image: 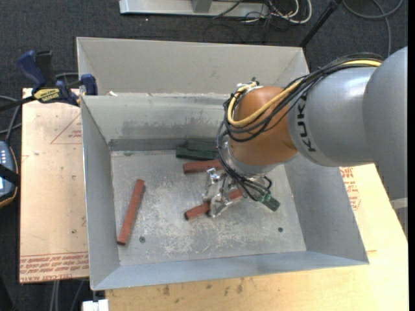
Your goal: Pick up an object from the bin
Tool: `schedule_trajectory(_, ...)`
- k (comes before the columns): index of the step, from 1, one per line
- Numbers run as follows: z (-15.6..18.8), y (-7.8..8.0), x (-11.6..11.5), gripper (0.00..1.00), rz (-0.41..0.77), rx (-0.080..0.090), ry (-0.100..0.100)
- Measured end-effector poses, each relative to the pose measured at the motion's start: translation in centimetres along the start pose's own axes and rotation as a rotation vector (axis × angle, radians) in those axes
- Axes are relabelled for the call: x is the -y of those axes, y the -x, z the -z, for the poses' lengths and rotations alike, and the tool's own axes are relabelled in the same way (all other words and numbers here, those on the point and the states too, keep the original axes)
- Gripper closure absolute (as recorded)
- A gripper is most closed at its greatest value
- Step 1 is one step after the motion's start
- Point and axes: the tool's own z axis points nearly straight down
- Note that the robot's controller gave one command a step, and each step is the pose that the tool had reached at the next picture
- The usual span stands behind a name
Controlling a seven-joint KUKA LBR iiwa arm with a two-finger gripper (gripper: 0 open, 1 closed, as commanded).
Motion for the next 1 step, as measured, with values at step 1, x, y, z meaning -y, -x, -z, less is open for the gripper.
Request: schedule_trajectory(1, 13.86, 3.67, 2.62, 1.00, 0.053, -0.011, 0.001)
